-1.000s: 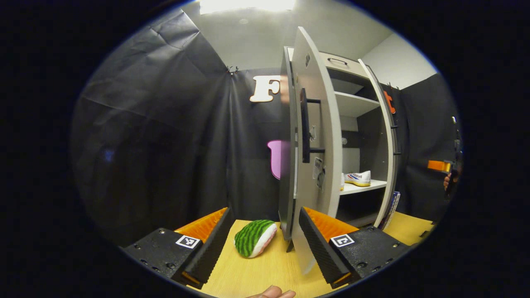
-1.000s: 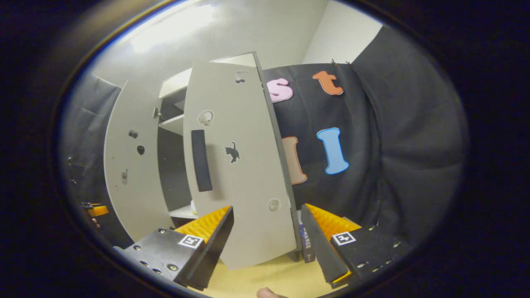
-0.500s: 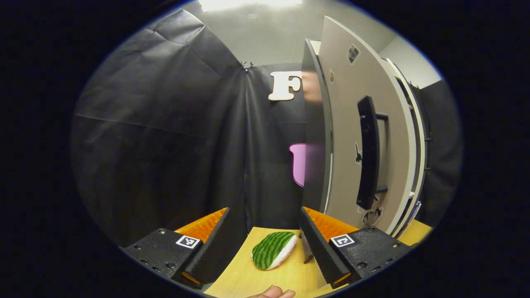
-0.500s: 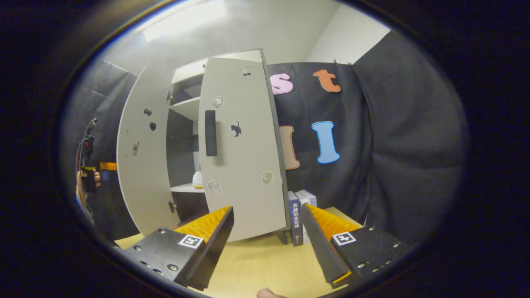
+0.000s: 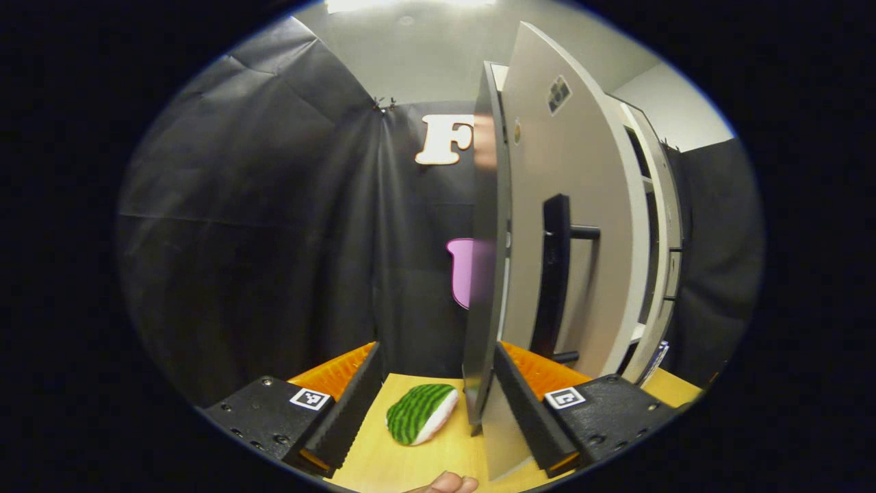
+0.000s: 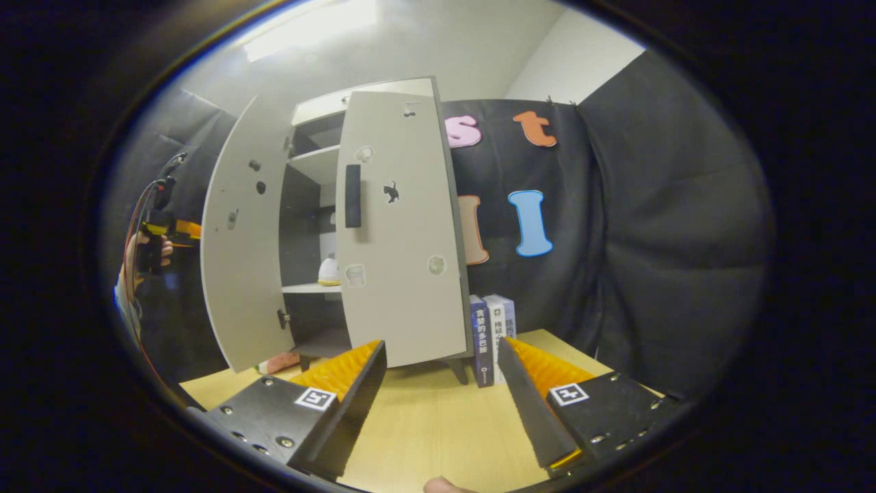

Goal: Grab one shoe with the right hand and put it into the shoe cabinet, grab the other shoe with the left hand and put it into the shoe cabinet; then close the right door with the right hand and the left door with the left hand.

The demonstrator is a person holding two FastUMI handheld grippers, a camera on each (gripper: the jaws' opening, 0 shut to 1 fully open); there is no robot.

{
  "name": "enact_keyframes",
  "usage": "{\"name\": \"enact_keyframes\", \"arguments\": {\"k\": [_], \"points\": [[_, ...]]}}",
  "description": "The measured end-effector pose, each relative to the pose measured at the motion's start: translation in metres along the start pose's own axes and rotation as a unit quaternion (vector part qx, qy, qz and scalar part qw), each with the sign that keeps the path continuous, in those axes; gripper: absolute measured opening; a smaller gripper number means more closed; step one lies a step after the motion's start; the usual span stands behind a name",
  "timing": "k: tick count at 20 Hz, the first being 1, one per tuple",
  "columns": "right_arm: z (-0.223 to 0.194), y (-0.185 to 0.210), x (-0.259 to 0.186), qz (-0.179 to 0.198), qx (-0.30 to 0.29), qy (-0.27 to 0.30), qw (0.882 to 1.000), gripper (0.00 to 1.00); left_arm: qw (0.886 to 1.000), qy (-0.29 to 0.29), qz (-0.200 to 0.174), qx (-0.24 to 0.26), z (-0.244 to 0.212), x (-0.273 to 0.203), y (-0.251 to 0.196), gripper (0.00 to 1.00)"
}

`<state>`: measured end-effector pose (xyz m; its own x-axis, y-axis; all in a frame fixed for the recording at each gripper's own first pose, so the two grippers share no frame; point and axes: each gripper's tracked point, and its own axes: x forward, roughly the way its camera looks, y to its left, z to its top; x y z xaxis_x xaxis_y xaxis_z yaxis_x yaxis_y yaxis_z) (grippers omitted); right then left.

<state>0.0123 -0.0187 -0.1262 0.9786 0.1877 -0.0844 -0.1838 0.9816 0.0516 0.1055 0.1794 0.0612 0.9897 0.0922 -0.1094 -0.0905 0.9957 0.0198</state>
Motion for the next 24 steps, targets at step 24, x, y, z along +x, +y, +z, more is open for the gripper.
{"name": "enact_keyframes", "arguments": {"k": [24], "points": [[0.006, -0.029, 0.005, -0.056, 0.006, -0.017, 0.998, 0.97, 0.992, 0.035, -0.119, -0.005, -0.043, 0.020, -0.226, 0.93]]}}
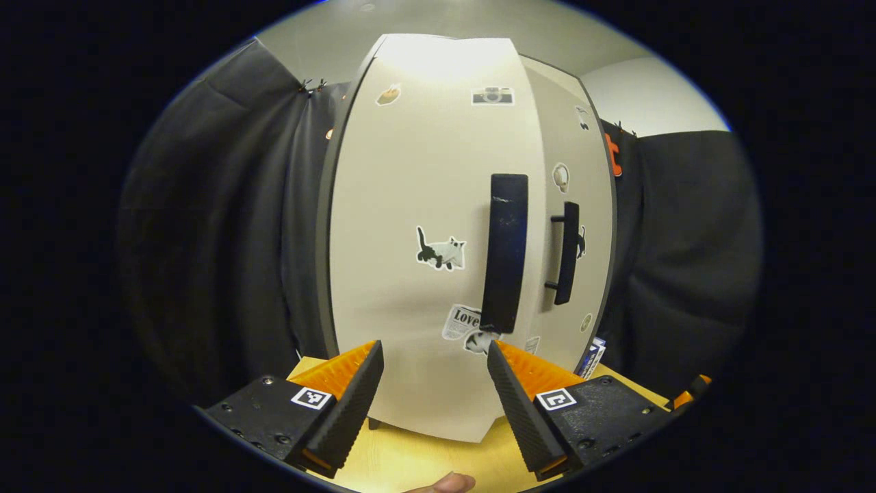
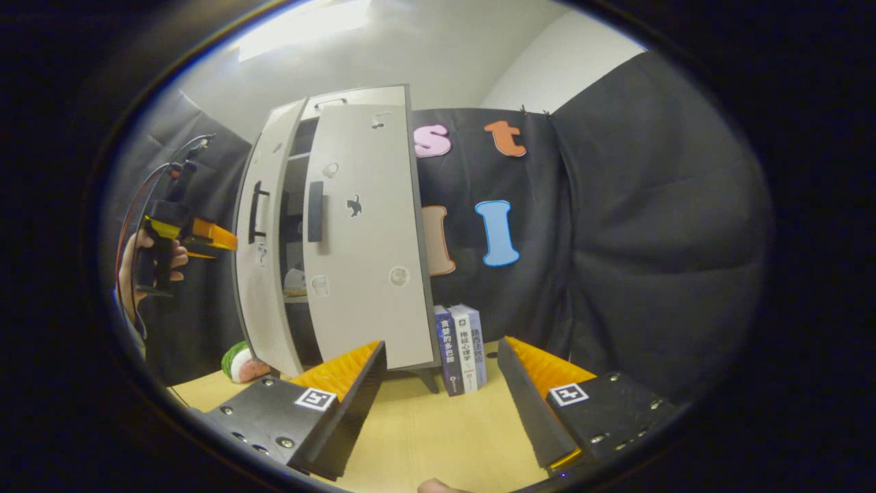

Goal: Grab one shoe with the right hand and put it into the shoe cabinet, grab the other shoe with the left hand and put it into the shoe cabinet; then close the right door with the right hand and the left door with the left hand.

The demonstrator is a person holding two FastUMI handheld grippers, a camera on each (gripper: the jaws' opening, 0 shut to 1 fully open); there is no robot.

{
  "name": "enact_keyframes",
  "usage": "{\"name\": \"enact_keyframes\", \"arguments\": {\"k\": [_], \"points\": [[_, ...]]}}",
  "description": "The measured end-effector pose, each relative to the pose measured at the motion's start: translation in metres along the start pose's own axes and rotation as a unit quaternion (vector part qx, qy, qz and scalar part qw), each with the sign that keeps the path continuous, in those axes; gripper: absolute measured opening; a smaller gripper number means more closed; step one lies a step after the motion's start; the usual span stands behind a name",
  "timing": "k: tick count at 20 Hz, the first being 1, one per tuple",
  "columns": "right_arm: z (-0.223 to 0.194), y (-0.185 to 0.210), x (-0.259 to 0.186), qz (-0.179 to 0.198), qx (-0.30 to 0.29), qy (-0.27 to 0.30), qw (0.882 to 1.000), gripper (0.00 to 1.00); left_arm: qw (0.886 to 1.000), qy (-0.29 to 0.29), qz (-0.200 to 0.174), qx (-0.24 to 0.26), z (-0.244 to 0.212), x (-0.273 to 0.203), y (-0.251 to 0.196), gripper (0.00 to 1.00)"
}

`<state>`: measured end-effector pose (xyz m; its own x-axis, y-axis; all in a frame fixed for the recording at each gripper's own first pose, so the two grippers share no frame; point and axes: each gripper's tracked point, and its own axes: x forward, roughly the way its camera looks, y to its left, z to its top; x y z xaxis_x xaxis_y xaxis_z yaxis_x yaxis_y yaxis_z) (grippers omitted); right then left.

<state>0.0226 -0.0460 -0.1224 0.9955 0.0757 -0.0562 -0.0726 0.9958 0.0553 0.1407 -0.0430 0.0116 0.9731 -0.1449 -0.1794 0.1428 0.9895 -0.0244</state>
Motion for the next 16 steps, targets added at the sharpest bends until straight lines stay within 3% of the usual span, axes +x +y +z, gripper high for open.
{"name": "enact_keyframes", "arguments": {"k": [2, 3, 5, 6, 11, 12, 16], "points": [[0.001, 0.005, -0.001, 0.004, -0.006, 0.000, 1.000, 0.93, 1.000, -0.006, -0.007, 0.002, -0.007, -0.005, -0.010, 0.93], [0.002, 0.007, -0.002, 0.003, -0.007, -0.001, 1.000, 0.97, 1.000, -0.010, -0.009, -0.002, -0.010, -0.010, -0.011, 0.89], [0.006, 0.018, -0.004, 0.009, -0.003, -0.004, 1.000, 0.93, 1.000, -0.013, -0.015, -0.020, -0.018, -0.029, -0.013, 0.94], [0.008, 0.027, -0.005, 0.019, -0.004, -0.002, 1.000, 0.98, 0.999, -0.010, -0.019, -0.025, -0.023, -0.039, -0.014, 0.95], [0.025, 0.049, -0.003, 0.020, -0.018, -0.002, 1.000, 0.98, 1.000, -0.022, -0.001, -0.016, -0.034, -0.085, 0.000, 0.95], [0.027, 0.056, -0.003, 0.023, -0.016, 0.000, 1.000, 0.98, 0.999, -0.024, -0.005, -0.025, -0.035, -0.095, -0.001, 0.92], [0.032, 0.083, -0.008, 0.033, -0.010, 0.010, 0.999, 0.94, 0.999, -0.043, -0.007, -0.032, -0.032, -0.131, 0.006, 0.95]]}}
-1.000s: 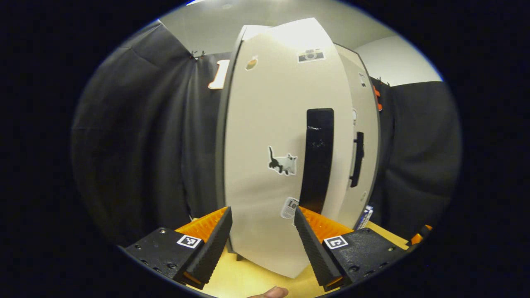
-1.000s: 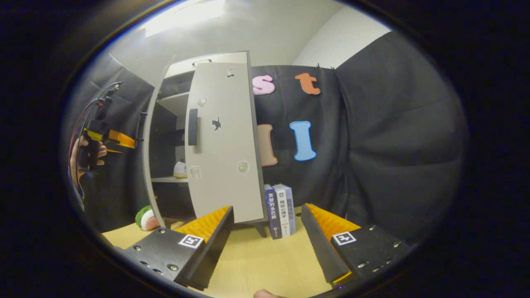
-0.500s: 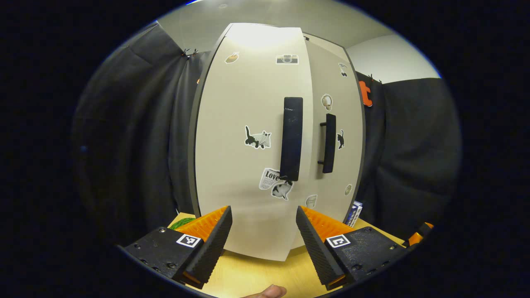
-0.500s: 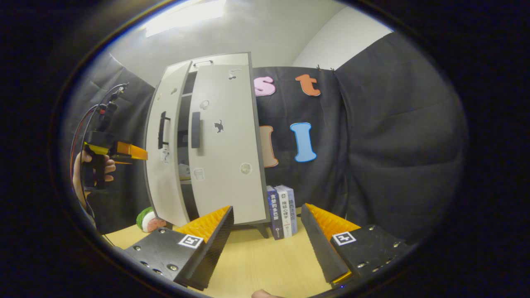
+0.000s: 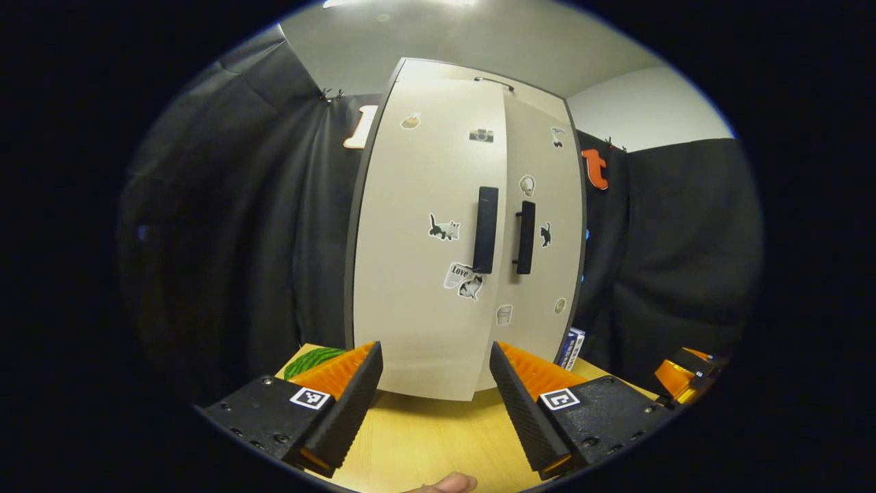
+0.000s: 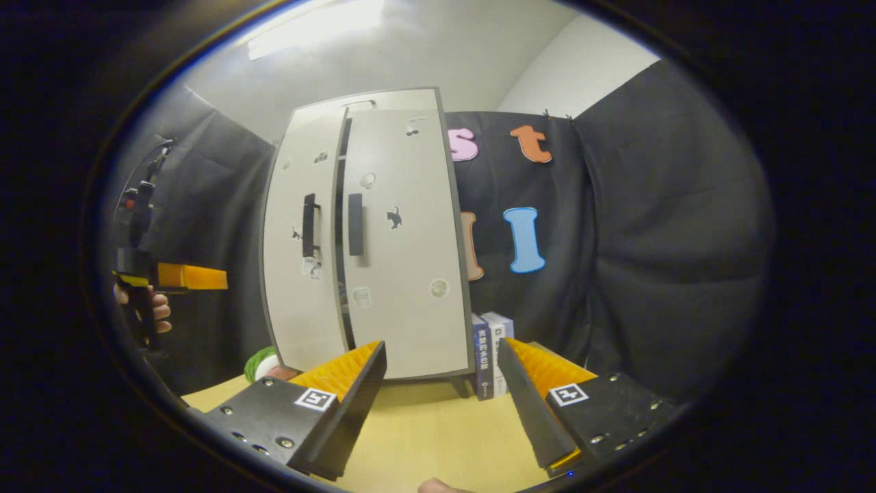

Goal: Grab one shoe with the right hand and put it into the shoe cabinet, grab the other shoe with the left hand and put it into the shoe cabinet; then close the right door with the right hand and the left door with the left hand.

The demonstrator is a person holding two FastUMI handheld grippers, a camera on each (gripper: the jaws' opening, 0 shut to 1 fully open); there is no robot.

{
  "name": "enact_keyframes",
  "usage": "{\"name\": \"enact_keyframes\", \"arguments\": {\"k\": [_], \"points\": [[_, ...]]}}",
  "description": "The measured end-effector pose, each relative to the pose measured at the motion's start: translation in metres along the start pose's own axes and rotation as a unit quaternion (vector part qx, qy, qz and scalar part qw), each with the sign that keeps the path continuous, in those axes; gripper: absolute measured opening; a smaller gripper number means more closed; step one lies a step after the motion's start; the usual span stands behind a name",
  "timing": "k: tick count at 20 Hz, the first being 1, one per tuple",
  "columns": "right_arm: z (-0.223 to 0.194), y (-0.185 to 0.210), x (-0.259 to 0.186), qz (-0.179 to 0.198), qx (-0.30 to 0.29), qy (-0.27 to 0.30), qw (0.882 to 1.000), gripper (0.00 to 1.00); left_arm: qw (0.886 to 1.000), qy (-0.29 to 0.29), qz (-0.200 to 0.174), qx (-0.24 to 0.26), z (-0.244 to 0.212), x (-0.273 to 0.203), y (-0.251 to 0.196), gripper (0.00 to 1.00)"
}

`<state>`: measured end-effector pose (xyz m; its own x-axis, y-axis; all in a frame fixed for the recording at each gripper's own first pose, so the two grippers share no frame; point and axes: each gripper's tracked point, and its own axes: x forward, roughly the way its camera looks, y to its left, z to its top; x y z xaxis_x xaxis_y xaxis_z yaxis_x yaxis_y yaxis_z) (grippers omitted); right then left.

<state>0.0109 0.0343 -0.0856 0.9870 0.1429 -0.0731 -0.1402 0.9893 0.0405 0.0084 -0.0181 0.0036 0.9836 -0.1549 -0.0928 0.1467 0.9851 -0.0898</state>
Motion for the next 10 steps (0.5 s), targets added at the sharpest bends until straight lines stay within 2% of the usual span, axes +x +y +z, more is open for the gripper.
{"name": "enact_keyframes", "arguments": {"k": [1, 4, 5, 6, 7, 9, 10], "points": [[0.001, 0.006, -0.001, 0.002, -0.004, 0.001, 1.000, 0.97, 1.000, -0.010, 0.008, -0.002, 0.004, -0.008, 0.005, 0.96], [0.006, 0.018, -0.001, -0.003, -0.016, 0.005, 1.000, 0.97, 1.000, -0.025, 0.015, -0.004, 0.007, -0.028, 0.013, 0.96], [0.006, 0.022, -0.003, -0.007, -0.017, 0.007, 1.000, 0.94, 1.000, -0.023, 0.014, 0.002, 0.005, -0.035, 0.015, 0.96], [0.009, 0.027, -0.004, -0.007, -0.020, 0.005, 1.000, 0.98, 1.000, -0.016, 0.015, 0.007, 0.001, -0.042, 0.017, 0.92], [0.014, 0.032, -0.006, -0.004, -0.024, 0.001, 1.000, 0.98, 1.000, -0.018, 0.019, 0.011, 0.000, -0.048, 0.020, 0.96], [0.020, 0.043, -0.011, 0.004, -0.031, -0.005, 0.999, 0.98, 1.000, -0.010, 0.023, 0.011, -0.012, -0.060, 0.023, 0.96], [0.022, 0.047, -0.015, 0.007, -0.034, -0.008, 0.999, 0.94, 1.000, -0.004, 0.025, 0.005, -0.018, -0.066, 0.025, 0.96]]}}
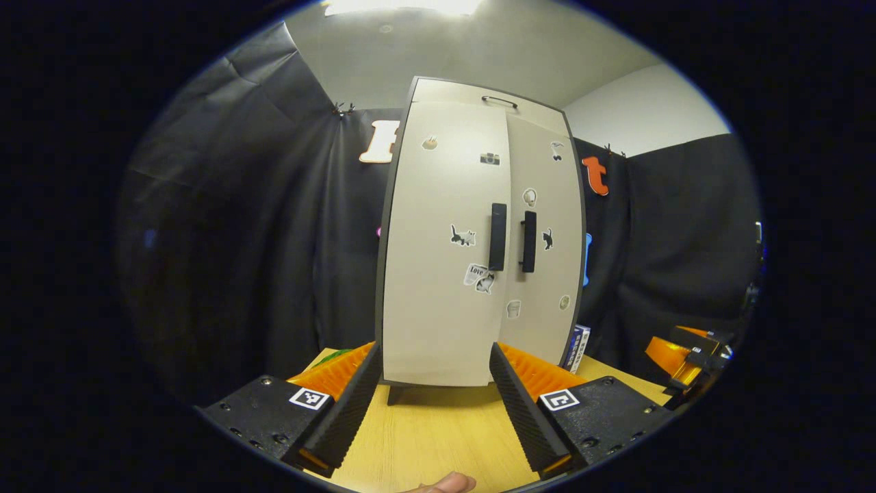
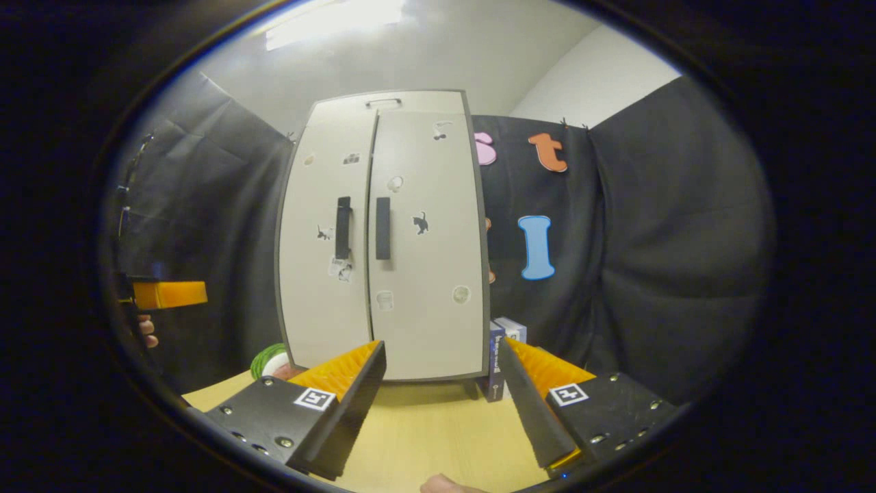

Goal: Grab one shoe with the right hand and put it into the shoe cabinet, grab the other shoe with the left hand and put it into the shoe cabinet; then close the right door with the right hand and the left door with the left hand.

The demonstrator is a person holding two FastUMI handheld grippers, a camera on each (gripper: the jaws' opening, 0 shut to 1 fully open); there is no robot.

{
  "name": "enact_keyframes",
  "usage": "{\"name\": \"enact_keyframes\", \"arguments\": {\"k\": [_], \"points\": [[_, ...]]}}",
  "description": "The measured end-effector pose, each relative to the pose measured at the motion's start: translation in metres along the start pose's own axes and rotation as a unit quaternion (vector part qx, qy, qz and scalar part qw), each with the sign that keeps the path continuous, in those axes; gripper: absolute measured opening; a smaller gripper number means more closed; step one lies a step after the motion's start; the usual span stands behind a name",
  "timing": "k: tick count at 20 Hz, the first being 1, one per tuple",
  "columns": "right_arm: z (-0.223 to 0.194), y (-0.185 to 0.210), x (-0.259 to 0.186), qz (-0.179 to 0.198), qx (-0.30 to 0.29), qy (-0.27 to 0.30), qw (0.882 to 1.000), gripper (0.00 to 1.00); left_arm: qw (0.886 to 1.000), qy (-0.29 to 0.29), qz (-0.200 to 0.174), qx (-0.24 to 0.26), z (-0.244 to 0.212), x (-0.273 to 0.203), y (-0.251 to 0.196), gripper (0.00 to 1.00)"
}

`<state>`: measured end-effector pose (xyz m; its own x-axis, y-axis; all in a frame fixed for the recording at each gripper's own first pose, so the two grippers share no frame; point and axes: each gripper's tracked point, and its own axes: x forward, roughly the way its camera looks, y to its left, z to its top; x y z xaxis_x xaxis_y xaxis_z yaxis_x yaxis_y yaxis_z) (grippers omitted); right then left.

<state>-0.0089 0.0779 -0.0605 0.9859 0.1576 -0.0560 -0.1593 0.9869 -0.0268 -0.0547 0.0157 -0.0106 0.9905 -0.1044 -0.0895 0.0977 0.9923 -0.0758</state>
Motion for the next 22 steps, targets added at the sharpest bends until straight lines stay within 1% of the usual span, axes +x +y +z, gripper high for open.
{"name": "enact_keyframes", "arguments": {"k": [1, 2, 3, 6, 7, 8, 9, 12, 17, 18, 19, 20, 22], "points": [[0.003, 0.003, -0.003, 0.003, -0.004, -0.003, 1.000, 0.98, 1.000, -0.001, -0.004, -0.003, -0.001, -0.005, -0.002, 0.96], [0.007, 0.004, -0.005, 0.002, -0.007, -0.007, 1.000, 0.94, 1.000, -0.004, -0.006, -0.004, -0.001, -0.010, -0.002, 0.96], [0.009, 0.004, -0.009, 0.001, -0.008, -0.010, 1.000, 0.98, 1.000, -0.010, -0.004, -0.005, 0.000, -0.012, -0.001, 0.96], [0.017, 0.005, -0.016, -0.005, -0.011, -0.019, 1.000, 0.98, 1.000, -0.003, 0.005, 0.002, -0.007, -0.016, 0.003, 0.96], [0.018, 0.006, -0.019, -0.005, -0.011, -0.020, 1.000, 0.94, 1.000, -0.003, 0.007, 0.001, -0.008, -0.017, 0.002, 0.96], [0.018, 0.006, -0.021, -0.007, -0.013, -0.021, 1.000, 0.94, 1.000, 0.000, 0.007, -0.001, -0.010, -0.017, 0.000, 0.96], [0.016, 0.004, -0.022, -0.014, -0.018, -0.018, 1.000, 0.98, 1.000, 0.003, 0.008, -0.003, -0.013, -0.018, -0.002, 0.96], [0.010, -0.001, -0.026, -0.029, -0.035, -0.010, 0.999, 0.98, 1.000, 0.009, 0.013, -0.006, -0.020, -0.013, -0.005, 0.96], [-0.001, 0.003, -0.024, -0.013, -0.033, -0.001, 0.999, 0.98, 1.000, 0.023, 0.019, 0.004, -0.034, -0.009, -0.011, 0.96], [-0.001, 0.003, -0.025, -0.009, -0.032, -0.003, 0.999, 0.94, 0.999, 0.024, 0.022, 0.008, -0.034, -0.009, -0.012, 0.96], [-0.001, 0.004, -0.025, -0.002, -0.029, -0.007, 1.000, 1.00, 0.999, 0.024, 0.026, 0.013, -0.034, -0.010, -0.012, 0.96], [0.000, 0.006, -0.027, 0.005, -0.025, -0.012, 1.000, 0.98, 0.999, 0.022, 0.029, 0.015, -0.035, -0.011, -0.011, 0.96], [-0.001, 0.004, -0.031, 0.012, -0.019, -0.016, 1.000, 0.98, 0.999, 0.014, 0.033, 0.016, -0.034, -0.012, -0.012, 0.96]]}}
